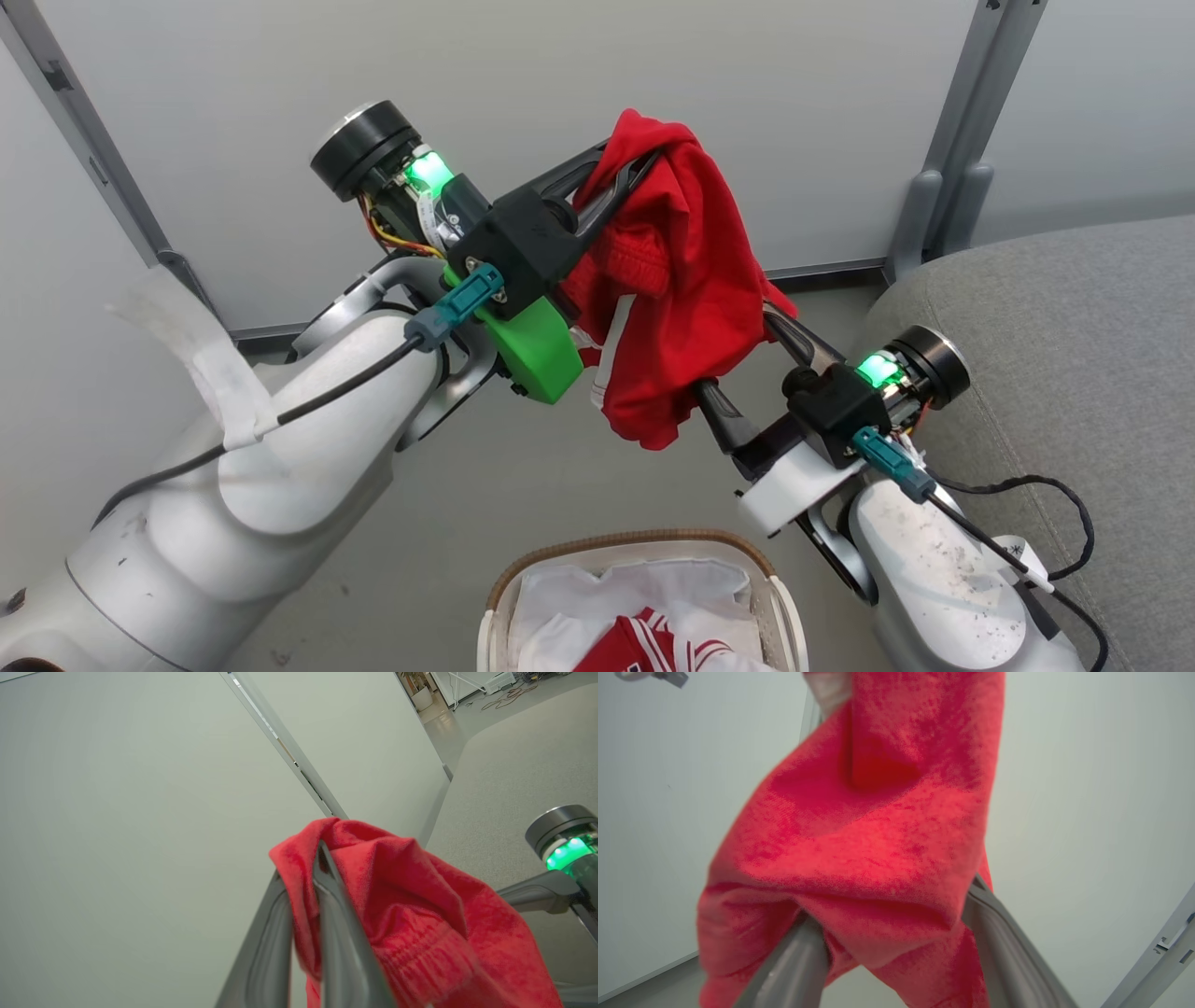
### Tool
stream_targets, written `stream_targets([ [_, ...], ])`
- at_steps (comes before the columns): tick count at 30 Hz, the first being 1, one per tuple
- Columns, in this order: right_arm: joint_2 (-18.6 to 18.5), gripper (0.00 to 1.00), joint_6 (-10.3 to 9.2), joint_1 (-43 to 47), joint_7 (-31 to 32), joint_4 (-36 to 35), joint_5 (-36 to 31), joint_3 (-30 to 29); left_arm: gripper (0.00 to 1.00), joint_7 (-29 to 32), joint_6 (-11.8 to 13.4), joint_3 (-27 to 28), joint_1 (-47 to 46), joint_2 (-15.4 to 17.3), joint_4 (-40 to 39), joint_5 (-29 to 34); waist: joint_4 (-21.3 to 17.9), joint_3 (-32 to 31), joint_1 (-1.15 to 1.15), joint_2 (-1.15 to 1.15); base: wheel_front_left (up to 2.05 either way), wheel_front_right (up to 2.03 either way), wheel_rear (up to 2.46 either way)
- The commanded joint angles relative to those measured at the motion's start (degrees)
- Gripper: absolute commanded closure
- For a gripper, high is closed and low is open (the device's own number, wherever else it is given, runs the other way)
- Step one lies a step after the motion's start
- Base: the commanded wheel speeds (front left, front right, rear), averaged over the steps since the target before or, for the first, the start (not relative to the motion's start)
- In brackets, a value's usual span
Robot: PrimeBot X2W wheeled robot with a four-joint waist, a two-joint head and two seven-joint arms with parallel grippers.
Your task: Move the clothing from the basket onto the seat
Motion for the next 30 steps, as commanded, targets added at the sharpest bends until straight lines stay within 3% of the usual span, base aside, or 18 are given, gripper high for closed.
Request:
stream_targets([
  [1,-0.23,0.59,-0.05,-0.58,-0.12,-0.16,0.51,0.31,1.00,-0.39,0.34,-0.04,1.20,-0.03,-0.12,-0.26,0.04,-0.02,0.00,0.00,0.00,0.00,0.00],
  [5,-0.23,0.83,-0.04,-0.78,-0.12,-0.70,0.94,0.46,1.00,-0.99,0.96,0.28,2.13,0.22,0.24,-1.06,0.08,-0.13,0.00,0.00,0.00,0.00,0.00],
  [6,-0.22,0.83,-0.04,-0.67,-0.13,-0.80,1.02,0.45,1.00,-1.15,1.12,0.31,2.46,0.25,0.32,-1.28,0.08,-0.16,0.00,0.00,0.00,0.00,0.00],
  [10,-0.23,1.00,-0.04,0.28,-0.12,-1.14,1.25,0.03,1.00,-1.71,1.88,0.65,4.24,0.46,0.67,-2.61,-0.02,-0.29,0.00,0.00,0.00,0.00,0.00],
  [17,-0.23,1.00,-0.05,1.13,-0.12,-1.50,1.14,-1.74,1.00,-3.66,3.66,1.88,8.56,0.36,1.49,-5.44,-0.24,-0.52,0.00,0.00,0.00,0.00,0.00],
  [20,-0.22,1.00,-0.05,1.26,-0.13,-1.83,0.95,-2.84,0.58,-5.48,4.98,2.69,11.38,-0.21,2.33,-7.02,-0.26,-0.53,0.00,0.00,0.00,0.00,0.00],
  [22,-0.22,1.00,-0.05,1.18,-0.12,-2.03,0.74,-3.64,0.03,-6.57,5.58,3.09,13.36,-0.55,3.15,-7.88,-0.28,-0.49,0.00,0.00,0.00,0.00,0.00],
  [30,-0.22,1.00,-0.05,1.47,-0.12,-2.68,0.19,-7.51,0.00,-9.38,7.15,5.23,22.01,-3.84,6.33,-12.05,-0.32,-0.27,0.00,0.00,0.00,0.00,0.00],
])
